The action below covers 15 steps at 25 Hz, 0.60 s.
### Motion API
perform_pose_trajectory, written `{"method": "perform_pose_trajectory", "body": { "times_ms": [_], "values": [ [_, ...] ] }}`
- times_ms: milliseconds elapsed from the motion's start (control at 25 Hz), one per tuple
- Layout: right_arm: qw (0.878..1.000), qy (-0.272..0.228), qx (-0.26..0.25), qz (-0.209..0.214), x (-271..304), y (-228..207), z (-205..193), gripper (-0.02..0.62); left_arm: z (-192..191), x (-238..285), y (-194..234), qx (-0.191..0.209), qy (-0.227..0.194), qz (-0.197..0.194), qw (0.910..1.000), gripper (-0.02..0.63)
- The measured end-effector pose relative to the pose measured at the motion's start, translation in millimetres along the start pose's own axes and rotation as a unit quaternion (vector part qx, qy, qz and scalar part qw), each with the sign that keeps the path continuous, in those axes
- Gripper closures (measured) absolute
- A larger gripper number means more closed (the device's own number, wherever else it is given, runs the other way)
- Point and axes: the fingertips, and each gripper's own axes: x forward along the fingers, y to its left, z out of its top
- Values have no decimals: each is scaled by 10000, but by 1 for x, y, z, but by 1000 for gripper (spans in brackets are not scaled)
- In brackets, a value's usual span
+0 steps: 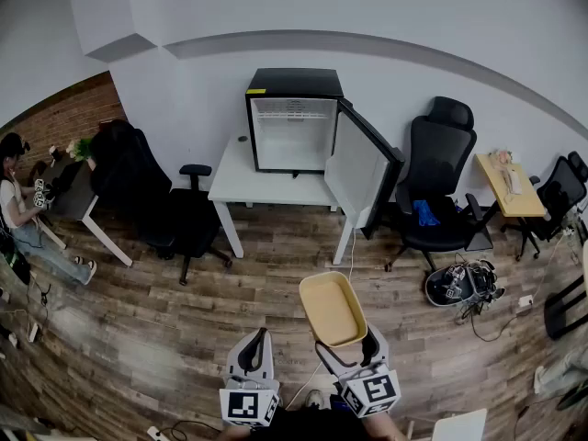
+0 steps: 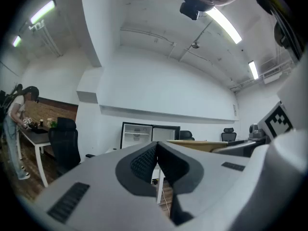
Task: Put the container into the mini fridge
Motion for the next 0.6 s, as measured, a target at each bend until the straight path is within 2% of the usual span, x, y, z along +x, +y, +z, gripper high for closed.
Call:
{"method": "perform_pose_trajectory", "body": {
  "times_ms": [600],
  "values": [
    [9998,-29,173,89,-4,-4,0,129,0,2,-11,14,19,16,10000,598]
  ]
}}
